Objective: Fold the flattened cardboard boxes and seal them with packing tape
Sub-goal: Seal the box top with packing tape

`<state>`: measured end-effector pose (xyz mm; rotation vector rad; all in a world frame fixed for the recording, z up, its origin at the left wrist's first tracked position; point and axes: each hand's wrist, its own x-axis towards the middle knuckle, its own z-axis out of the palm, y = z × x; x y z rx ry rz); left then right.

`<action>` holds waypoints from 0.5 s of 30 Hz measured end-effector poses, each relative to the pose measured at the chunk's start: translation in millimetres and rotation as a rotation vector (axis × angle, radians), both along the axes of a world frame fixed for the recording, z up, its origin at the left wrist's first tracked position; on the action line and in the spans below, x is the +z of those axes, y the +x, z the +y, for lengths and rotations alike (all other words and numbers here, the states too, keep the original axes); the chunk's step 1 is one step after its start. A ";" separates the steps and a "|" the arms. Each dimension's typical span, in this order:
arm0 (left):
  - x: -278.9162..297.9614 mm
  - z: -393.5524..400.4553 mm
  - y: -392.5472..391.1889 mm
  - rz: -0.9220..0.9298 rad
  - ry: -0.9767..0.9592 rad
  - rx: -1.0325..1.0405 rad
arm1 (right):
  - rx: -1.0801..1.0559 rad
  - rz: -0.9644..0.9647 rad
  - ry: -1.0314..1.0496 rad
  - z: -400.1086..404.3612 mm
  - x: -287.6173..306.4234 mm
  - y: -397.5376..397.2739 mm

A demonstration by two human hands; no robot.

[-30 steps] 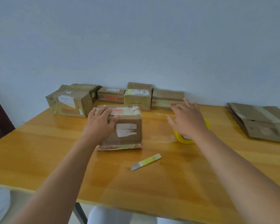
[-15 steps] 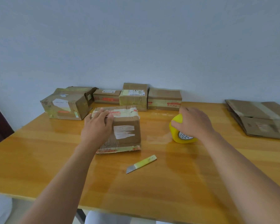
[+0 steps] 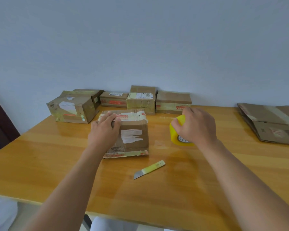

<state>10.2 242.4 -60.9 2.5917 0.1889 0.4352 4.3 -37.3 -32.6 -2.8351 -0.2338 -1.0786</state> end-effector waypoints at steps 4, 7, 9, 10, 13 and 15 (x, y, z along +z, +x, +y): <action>2.1 -1.6 -1.2 0.003 -0.015 0.011 | 0.045 -0.097 0.043 9.1 9.1 0.9; 1.4 -0.2 -1.8 0.004 -0.010 0.011 | 0.088 -0.185 0.104 19.1 24.7 -1.4; 1.2 0.0 -1.6 0.002 0.000 -0.004 | 0.127 -0.263 0.151 24.7 43.1 -7.1; 1.3 0.4 -1.2 0.007 -0.002 -0.011 | 0.148 -0.291 0.158 27.4 54.8 -10.8; 0.0 4.8 0.0 0.003 -0.017 -0.057 | 0.219 -0.232 0.204 37.9 88.7 -20.4; 0.7 10.4 1.1 -0.007 0.012 -0.074 | 0.264 -0.178 0.224 46.4 99.9 -20.2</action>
